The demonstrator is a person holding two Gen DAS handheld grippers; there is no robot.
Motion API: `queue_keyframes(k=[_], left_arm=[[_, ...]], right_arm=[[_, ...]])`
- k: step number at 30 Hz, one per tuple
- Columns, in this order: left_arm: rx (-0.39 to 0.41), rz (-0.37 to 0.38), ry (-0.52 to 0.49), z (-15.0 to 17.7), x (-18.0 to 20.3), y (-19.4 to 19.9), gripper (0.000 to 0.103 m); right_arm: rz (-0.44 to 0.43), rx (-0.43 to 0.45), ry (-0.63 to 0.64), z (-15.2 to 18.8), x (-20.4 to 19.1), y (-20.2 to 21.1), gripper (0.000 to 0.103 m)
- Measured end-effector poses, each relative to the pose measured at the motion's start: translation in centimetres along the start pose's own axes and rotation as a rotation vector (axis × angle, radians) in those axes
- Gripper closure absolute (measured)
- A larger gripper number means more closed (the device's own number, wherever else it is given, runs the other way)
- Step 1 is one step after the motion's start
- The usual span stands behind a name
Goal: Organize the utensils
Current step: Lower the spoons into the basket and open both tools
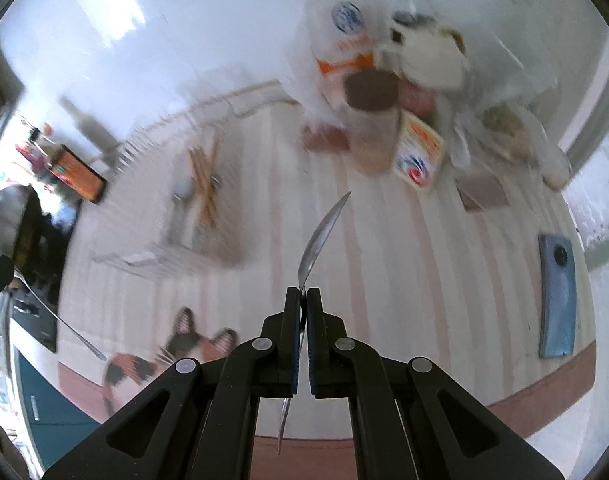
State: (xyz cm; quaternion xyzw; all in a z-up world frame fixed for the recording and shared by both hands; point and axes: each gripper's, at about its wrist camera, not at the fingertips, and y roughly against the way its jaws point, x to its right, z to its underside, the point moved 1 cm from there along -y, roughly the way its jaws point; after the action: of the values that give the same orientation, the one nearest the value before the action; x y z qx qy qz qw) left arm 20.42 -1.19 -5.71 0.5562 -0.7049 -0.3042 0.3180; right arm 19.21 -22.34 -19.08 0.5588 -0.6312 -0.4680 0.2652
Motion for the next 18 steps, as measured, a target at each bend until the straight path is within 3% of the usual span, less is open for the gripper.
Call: queue_keyframes(k=[4,8,13,18], left_arm=[[0.04,0.05,0.058,-3.8,-0.7,1.2,0.065],[0.025,0.077,0.09,-7.5,-1.7,-0.5,0.065],[-0.116,0.125,0.137,-10.1,-3.1,-7.0,0.065],[-0.289,0.118,0.13,-10.0,-4.0,-13.7,0.064]], right_arm=[[-0.066,0.02,0.039,-3.3,-2.9,0.8,0.1],[-0.117,0.03,0.071,-6.9,-5.8,0.2,0.1],[-0.127,-0.017,0.102,-11.2,-8.8,-3.5,0.1],[-0.148,-0.152,0.098,-13.4,-10.3,-9.3,0.099]])
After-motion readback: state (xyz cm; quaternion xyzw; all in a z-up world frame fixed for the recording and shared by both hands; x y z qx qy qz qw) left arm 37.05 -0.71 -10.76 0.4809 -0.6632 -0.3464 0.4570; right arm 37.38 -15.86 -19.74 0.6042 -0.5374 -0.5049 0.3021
